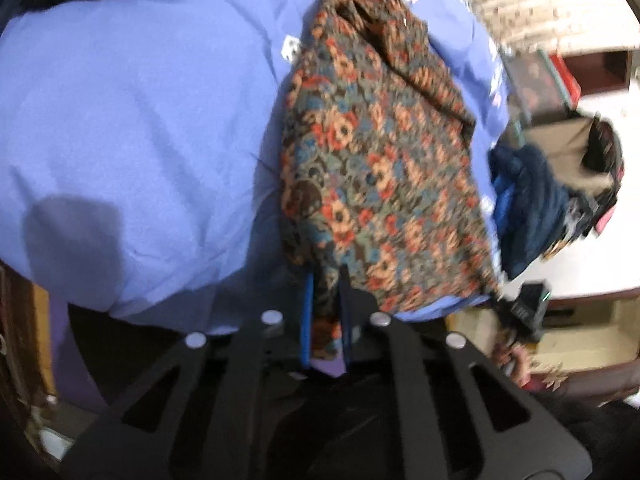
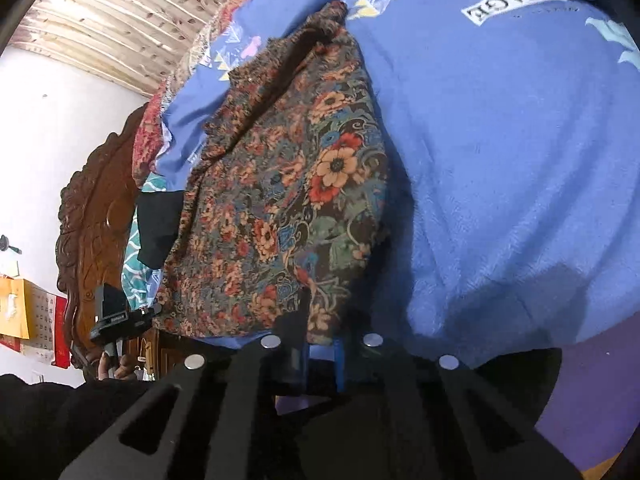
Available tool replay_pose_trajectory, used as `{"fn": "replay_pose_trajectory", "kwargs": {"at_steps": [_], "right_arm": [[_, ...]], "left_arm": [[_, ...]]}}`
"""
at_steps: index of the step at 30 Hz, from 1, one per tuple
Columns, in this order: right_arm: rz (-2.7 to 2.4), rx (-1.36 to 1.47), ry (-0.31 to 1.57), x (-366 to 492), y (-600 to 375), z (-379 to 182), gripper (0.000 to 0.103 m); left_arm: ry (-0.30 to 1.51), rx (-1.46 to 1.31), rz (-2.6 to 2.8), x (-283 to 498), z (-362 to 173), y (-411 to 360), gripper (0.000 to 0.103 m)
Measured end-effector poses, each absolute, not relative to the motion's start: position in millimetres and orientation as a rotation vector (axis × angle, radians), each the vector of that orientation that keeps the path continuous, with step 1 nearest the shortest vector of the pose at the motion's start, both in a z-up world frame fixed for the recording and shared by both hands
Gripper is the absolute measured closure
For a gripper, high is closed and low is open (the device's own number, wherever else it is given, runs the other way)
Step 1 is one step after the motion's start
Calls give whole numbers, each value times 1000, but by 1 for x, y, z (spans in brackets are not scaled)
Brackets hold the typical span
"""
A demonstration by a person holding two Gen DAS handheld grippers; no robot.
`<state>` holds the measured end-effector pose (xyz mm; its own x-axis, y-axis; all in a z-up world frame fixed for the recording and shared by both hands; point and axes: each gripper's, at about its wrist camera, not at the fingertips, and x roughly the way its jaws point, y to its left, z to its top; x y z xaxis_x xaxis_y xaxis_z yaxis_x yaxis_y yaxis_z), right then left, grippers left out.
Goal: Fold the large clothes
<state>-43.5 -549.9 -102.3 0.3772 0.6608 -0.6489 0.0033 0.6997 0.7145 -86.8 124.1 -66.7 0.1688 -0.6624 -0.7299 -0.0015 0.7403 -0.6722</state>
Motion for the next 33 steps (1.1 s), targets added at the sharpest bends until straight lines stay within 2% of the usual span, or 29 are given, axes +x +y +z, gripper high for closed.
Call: {"fn": "replay_pose_trajectory", "kwargs": {"at_steps": [8,14,15,16,17,18,19,24,26,27,28,33], "right_arm": [[539,877,936,-37,-567,-75,76],[527,844,968,-30,-559,-80,76],[524,851,970,-32,-558,-82,76],[521,860,971,-33,-557,-84,76],[518,866,971,-34,-555,-86,76],[516,870,970,-34,-555,-87,76],[513,872,969,-34,-555,-88,76],[509,874,959,-33,-557,-86,76],[505,879,948,-33,-557,-86,76],[505,880,944,-33,-559,-86,76],[504,882,941,-32,-559,-86,76],[509,914,905,-25,-561,-84,76]], "left_arm": [[1194,-891,-491,-72,-49,174,93],[1243,-628,-449,-77,-34,144,92],[1260,-579,-444,-78,-35,139,81],[1278,-529,-432,-77,-36,133,61],[1287,-487,-421,-78,-38,128,50],[1289,-453,-418,-80,-38,123,35],[1290,-424,-421,-81,-39,118,32],[1357,-196,-394,-85,-56,97,32],[1359,-185,-413,-88,-60,96,49],[1370,-211,-441,-88,-62,97,76],[1376,-239,-454,-87,-63,98,90],[1329,-509,-520,-77,-52,122,96]]}}
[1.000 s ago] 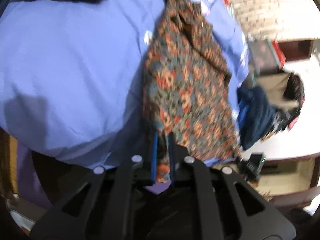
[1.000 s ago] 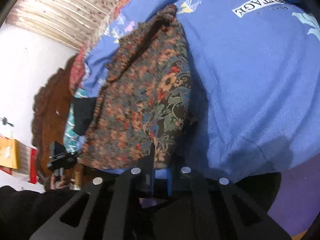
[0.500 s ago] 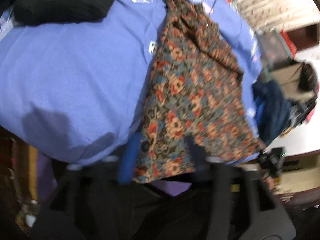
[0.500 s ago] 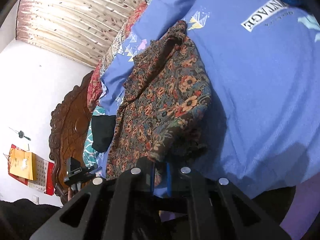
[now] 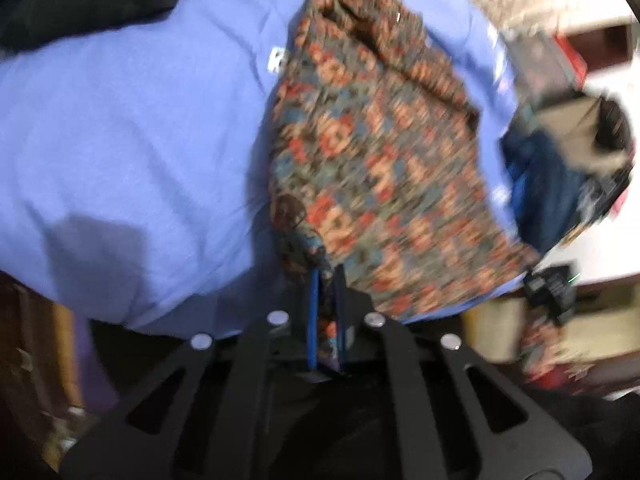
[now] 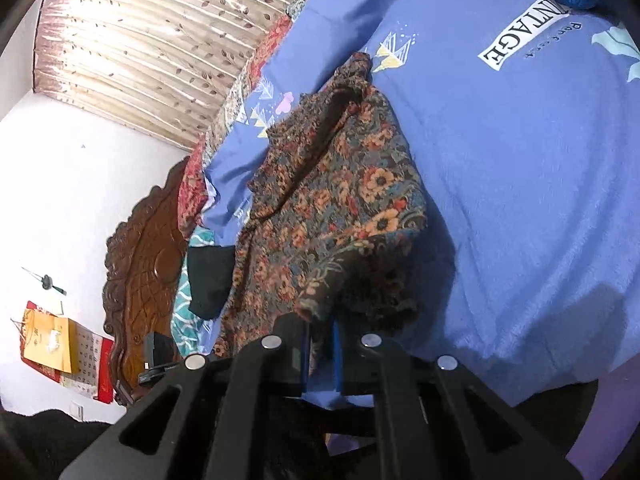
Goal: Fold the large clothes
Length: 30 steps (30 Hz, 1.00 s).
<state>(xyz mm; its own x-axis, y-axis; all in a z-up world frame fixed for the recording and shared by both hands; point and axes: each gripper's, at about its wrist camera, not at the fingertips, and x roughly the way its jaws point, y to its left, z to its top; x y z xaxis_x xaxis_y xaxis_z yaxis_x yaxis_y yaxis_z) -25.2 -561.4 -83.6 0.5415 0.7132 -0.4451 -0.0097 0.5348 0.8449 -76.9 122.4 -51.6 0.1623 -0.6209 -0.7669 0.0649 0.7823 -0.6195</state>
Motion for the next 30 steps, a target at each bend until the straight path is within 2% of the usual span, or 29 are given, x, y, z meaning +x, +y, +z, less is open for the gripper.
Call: {"fn": "replay_pose_trajectory", "kwargs": {"at_steps": [2,9,14,19,21,25,29,30], "right_arm": [[513,922,886,-21,-563,-80,76],[524,938,814,33,-571,-64,76],[487,921,829,119,-570,-59,76],[362,897,914,200,-556,-76,76],[351,887,966,214,-550,-89,71],[343,915,971,203,-550,-103,50],[306,965,904,166,-569,-101,43],[304,967,884,156,-570,-97,42]], "left_arm": [[1290,-642,-555,-70,-42,134,96],[1152,-840,-610,-18,-8,147,96],[1053,-843,-560,52,14,137,96],[1058,-664,-466,101,31,108,96],[1060,-583,-507,95,40,91,96],[1066,-409,-529,62,42,81,96],[1155,-344,-532,25,14,83,94],[1179,-318,-520,14,5,83,88]]}}
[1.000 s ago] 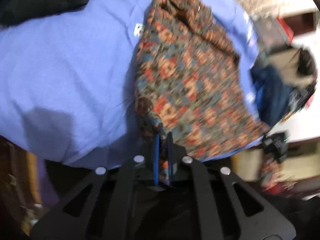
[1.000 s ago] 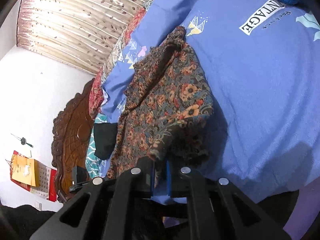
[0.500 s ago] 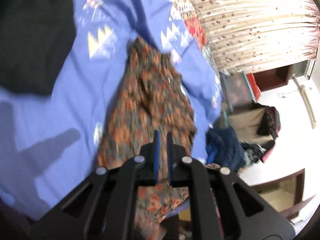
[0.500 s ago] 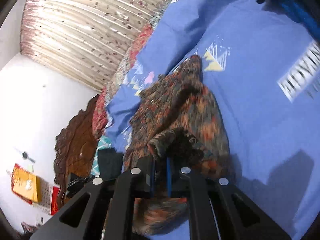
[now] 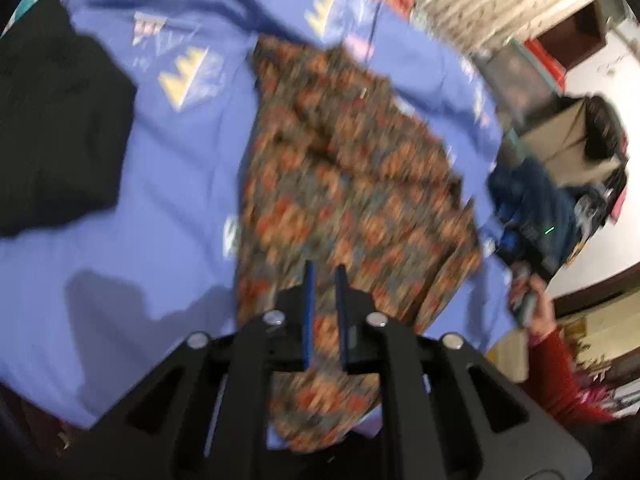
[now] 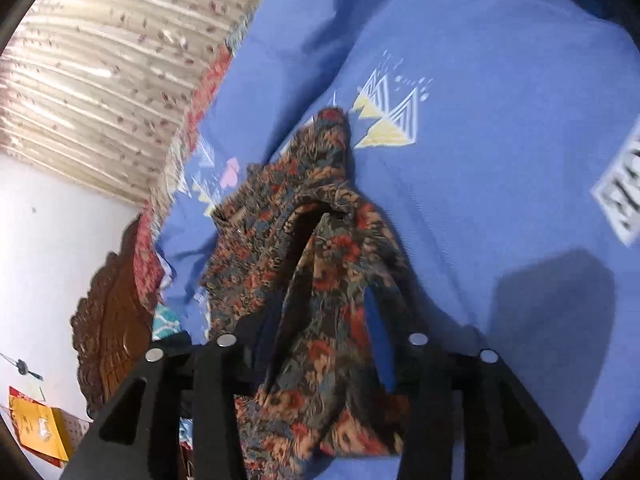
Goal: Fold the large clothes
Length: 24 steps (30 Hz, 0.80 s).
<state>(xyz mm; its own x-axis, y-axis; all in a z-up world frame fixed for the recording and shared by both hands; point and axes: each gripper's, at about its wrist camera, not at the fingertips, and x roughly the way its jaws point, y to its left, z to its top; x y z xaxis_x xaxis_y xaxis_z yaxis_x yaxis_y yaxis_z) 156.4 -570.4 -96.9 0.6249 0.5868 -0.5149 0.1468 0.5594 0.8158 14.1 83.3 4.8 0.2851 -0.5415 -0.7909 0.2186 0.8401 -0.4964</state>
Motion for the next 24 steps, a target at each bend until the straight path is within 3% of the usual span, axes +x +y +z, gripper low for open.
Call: {"fn": "replay_pose_trajectory", "kwargs": {"at_steps": [5,10,12,17,18,19,21,24], "right_arm": [[438,804,864,116,-528,-62,41],[770,579,996,87,-411,-50,40],[914,486,1059,73,-352,-56,40],[1045,329,1182,56,-259,-85,40],[1023,321,1207,59,-255,-92,40],[968,291,1243,59,-255,-103,40],[895,253,1292,55,-264,-119,40],[880,352,1340,40,-289,-137,40]], "left_arm": [[1271,-328,-492,-25,-36,88,66],[1324,-528,-498,-45,-64,103,42],[1328,-549,-498,-49,-69,104,40],[1309,-520,-540,-52,-73,84,40],[1297,-508,-551,-51,-73,79,47],[1294,-496,-560,-50,-73,75,66],[1300,-485,-574,-49,-73,72,80],[1289,-518,-586,-48,-73,76,81]]}}
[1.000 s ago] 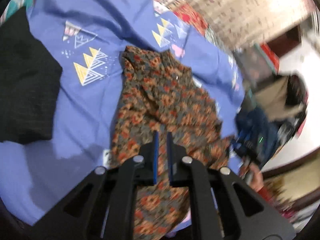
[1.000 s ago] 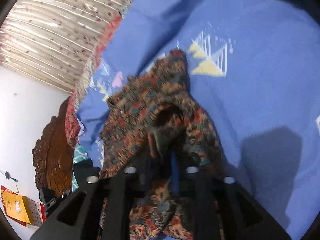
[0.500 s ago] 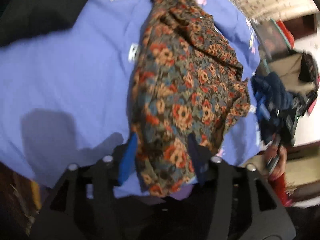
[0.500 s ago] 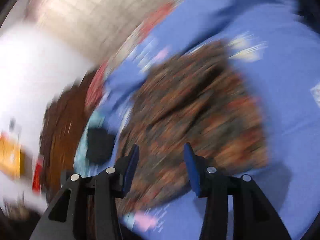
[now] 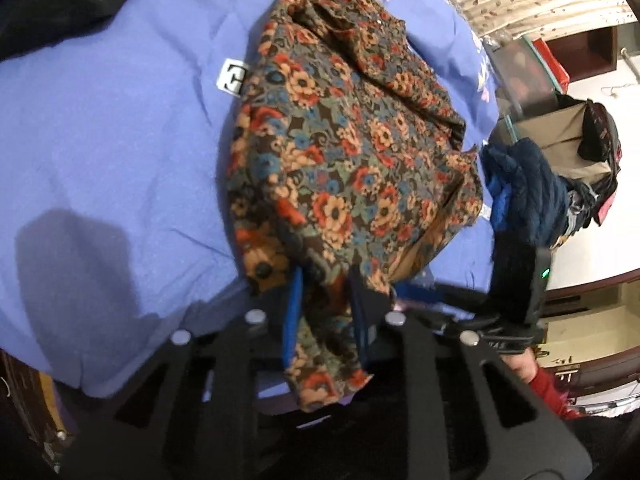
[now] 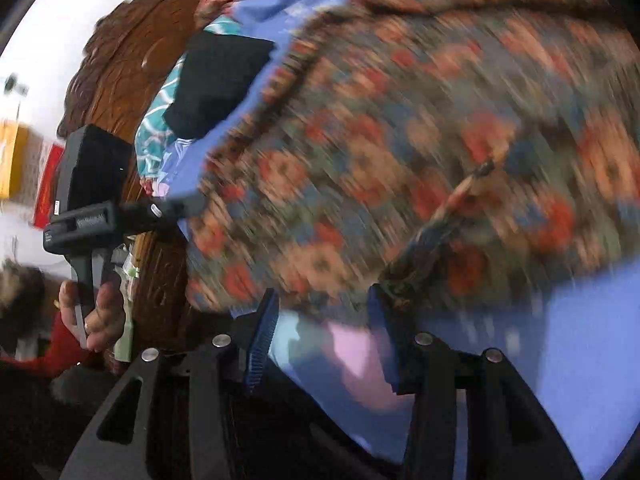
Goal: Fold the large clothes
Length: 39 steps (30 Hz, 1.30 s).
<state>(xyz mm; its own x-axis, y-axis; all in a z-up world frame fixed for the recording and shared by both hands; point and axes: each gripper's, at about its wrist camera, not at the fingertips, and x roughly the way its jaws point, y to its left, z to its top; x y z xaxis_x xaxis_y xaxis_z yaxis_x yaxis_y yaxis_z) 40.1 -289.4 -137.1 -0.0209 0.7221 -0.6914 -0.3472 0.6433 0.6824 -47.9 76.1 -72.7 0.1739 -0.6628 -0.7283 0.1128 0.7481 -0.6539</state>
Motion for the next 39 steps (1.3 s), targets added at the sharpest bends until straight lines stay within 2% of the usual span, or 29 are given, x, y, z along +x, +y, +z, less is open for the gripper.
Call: {"fn": "replay_pose_trajectory", "kwargs": {"at_steps": [4,7,12,14,17,18,19,21,23,24,25,26,28,30,39], "right_arm": [[851,389,1333,32,-301,-137,40],[877,308,1243,28,-292,-114,40],[934,-90,1043,3,-246,-75,40],[912,-348,970,-11,-216,-76,40],[886,-587,899,-22,-187,-91,40],[884,-620,888,-25,-185,-98,40],[878,-647,879,-25,-184,-102,40],[868,-667,868,-23,-183,-111,40],[871,-600,869,-11,-184,-109,40],[873,-565,874,-7,-185,-106,41],[871,-524,871,-1,-184,-101,44],[868,-483,867,6,-186,-96,48],[859,-439,876,19,-181,-86,68],[856,-390,885,31,-183,-77,72],[881,-271,853,85,-183,-35,74]], "left_arm": [[1292,-551,-589,-48,-76,82,81],[1295,-573,-592,-48,-78,86,81],[1283,-559,-586,-49,-75,90,81],[1273,-518,-579,-50,-70,86,81],[1236,-384,-540,-57,-59,79,81],[1226,-331,-521,-59,-57,77,77],[1218,-281,-497,-62,-55,75,64],[1167,-202,-457,-68,-50,74,49],[1084,-159,-420,-73,-44,79,43],[1043,-140,-396,-76,-40,82,32],[1008,-133,-391,-78,-37,85,28],[975,-116,-382,-80,-34,87,28],[915,-66,-355,-84,-27,88,28],[851,27,-370,-91,-20,86,27],[655,443,-505,-124,-15,47,16]]}}
